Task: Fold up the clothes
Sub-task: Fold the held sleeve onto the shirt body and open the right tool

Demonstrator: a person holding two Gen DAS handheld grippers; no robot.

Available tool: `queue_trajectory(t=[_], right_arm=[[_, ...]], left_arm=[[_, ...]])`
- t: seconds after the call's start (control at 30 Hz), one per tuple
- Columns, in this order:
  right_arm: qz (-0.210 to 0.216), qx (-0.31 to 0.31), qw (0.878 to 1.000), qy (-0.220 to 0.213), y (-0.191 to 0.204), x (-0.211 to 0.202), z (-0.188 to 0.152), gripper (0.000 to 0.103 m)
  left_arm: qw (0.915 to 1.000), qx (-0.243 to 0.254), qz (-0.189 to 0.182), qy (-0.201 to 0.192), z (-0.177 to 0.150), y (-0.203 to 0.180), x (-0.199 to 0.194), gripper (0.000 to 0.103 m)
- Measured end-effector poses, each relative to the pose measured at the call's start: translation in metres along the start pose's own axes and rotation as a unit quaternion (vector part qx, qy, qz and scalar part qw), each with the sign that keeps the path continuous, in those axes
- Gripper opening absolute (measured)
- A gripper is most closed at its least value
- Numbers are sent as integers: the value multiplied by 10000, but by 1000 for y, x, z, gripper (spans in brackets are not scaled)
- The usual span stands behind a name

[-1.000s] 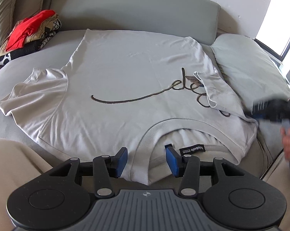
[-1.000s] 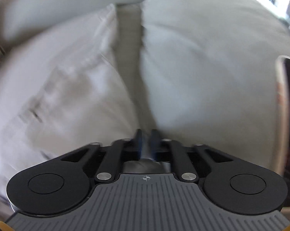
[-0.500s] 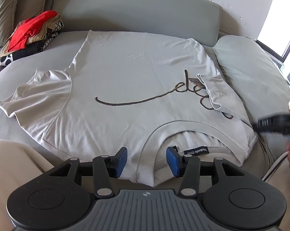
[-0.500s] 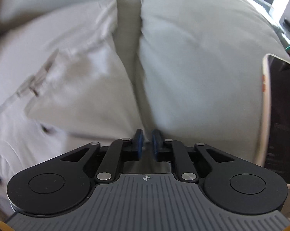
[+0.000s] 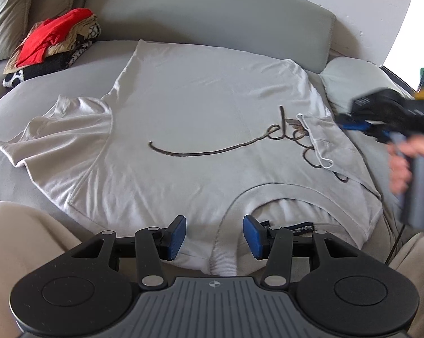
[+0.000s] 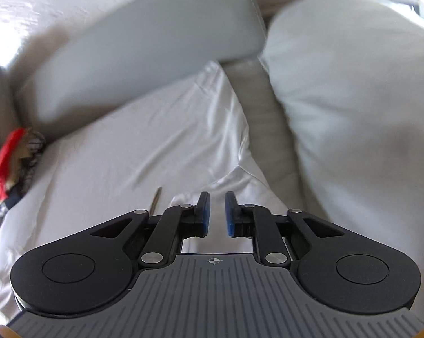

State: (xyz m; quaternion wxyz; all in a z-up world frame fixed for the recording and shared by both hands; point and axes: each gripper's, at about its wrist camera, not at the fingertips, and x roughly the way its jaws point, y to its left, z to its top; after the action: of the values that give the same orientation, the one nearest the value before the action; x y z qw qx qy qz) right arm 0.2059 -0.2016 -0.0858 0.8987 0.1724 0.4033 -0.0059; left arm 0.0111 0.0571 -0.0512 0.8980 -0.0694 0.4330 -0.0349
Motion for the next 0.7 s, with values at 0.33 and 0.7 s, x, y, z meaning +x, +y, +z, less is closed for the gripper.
queue_trajectory(t=[0.33, 0.7], right_arm=[[740, 237, 9966, 270, 5, -15, -10, 18], [910, -516, 9902, 920, 9, -85, -74, 20]], left_arm=[[9999, -79, 75, -14, 3, 7, 1, 47], [9999, 6, 13, -107, -3, 0, -15, 47]])
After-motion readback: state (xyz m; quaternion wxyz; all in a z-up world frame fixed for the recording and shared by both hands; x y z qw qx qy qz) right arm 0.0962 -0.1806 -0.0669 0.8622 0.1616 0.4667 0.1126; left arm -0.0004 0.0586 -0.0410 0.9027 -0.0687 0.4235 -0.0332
